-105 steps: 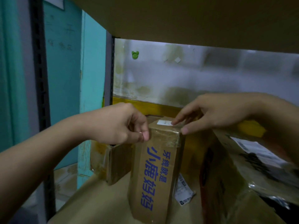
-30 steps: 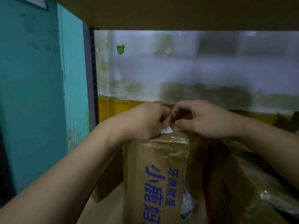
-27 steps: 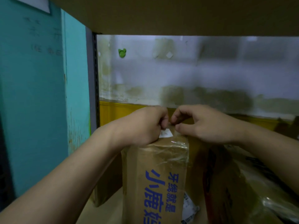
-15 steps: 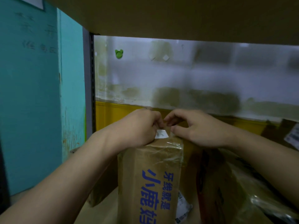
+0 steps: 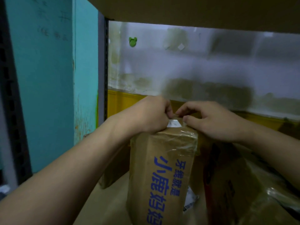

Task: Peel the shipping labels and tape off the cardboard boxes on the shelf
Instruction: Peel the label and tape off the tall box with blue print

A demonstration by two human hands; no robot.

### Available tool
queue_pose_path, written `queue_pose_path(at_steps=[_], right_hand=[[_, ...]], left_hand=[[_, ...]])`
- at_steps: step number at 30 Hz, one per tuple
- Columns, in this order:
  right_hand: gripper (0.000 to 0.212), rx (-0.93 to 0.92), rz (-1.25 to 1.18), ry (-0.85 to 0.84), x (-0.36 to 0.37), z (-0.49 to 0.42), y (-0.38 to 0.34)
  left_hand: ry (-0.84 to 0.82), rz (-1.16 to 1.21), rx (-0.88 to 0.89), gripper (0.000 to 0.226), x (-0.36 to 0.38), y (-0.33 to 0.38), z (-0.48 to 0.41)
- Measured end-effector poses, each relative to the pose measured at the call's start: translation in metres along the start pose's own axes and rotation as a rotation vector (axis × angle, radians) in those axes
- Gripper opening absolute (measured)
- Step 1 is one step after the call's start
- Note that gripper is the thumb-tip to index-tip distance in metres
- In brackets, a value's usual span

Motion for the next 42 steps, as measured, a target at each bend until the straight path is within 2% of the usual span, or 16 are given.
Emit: queue_pose_path(at_steps=[9,14,18,25,30,40,42], right_hand=[[0.019,0.012,0.026,0.018,-0.002,0.001,-0.001],[0.021,-0.014,0.016,0.022,-0.002,-0.001,-0.003],[0.021,-0.028,0.029,0.03,0.0,-0.003,-0.005],[0.021,-0.055,0.017,0.029,-0.001,-0.001,-0.007],[0.022,-0.031,0.034,0.008,-0.001,0.001,-0.004],[0.02,-0.028,0.065,0.001,0.0,0.0,-0.004],[0.02,-0.03,0.064,0.006,0.0,0.001,-0.005]], left_hand=[[-0.036,-0.119,0.015,0.02,-0.005,0.003,-0.002],[-0.016,-0.295,0.092,0.034,-0.015,0.008,0.006],[0.019,-0.365,0.097,0.027,-0.021,0.008,0.009],[-0.057,-0.428,0.112,0.01,-0.027,0.011,-0.002],[-0.106,-0.375,0.049,0.012,-0.019,0.014,-0.011],[0.115,-0.369,0.015,0.005,-0.003,0.019,-0.004],[0.154,-0.418,0.036,0.011,-0.001,0.021,-0.002]])
Point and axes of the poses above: each hand's wrist, its own z-axis away from the middle knuckle, its own x-axis out of the palm, y = z × x, the point moved 4 cm from there along -z, towards the middle knuckle, and after that the axes turned 15 degrees about -x, right-handed, at the moved point
